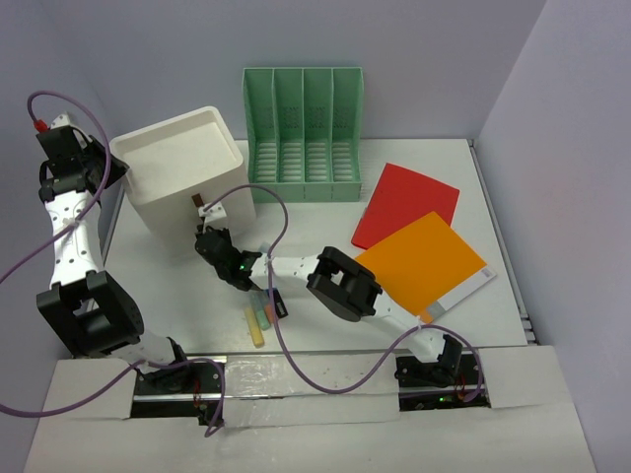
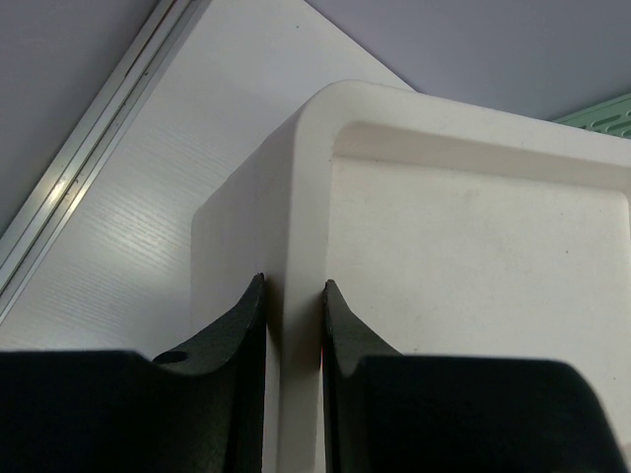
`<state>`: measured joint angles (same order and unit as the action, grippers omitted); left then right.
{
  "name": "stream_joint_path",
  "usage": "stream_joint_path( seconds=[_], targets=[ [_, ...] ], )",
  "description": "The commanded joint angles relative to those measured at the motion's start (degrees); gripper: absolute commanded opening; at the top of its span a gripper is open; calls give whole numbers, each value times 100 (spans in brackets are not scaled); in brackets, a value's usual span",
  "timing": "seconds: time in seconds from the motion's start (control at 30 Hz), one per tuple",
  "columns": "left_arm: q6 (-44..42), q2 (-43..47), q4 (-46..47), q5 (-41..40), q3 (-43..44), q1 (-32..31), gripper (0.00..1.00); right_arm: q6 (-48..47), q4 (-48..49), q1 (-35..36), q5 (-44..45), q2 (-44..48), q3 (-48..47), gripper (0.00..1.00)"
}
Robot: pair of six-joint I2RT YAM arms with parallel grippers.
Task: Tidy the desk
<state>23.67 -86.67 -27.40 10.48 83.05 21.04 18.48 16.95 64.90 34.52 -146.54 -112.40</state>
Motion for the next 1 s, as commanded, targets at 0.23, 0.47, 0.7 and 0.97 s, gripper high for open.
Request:
stream_joint_path(
  seconds=[0.23,0.47,0.7,0.97],
  targets=[
    [589,4,-620,619,-69,-15,0,-150,601,-48,329,447,269,0],
    [632,-53,-582,560,-5,105,0,-456,1372,110,-126,1406,1944,0],
    [691,-79,-534,509,114,223,0,-559,1761,525,-501,2354,3385,0],
    [674,-61,-487,462,4,225,0,-495,1659,681,-610,2726,3851,11]
  ],
)
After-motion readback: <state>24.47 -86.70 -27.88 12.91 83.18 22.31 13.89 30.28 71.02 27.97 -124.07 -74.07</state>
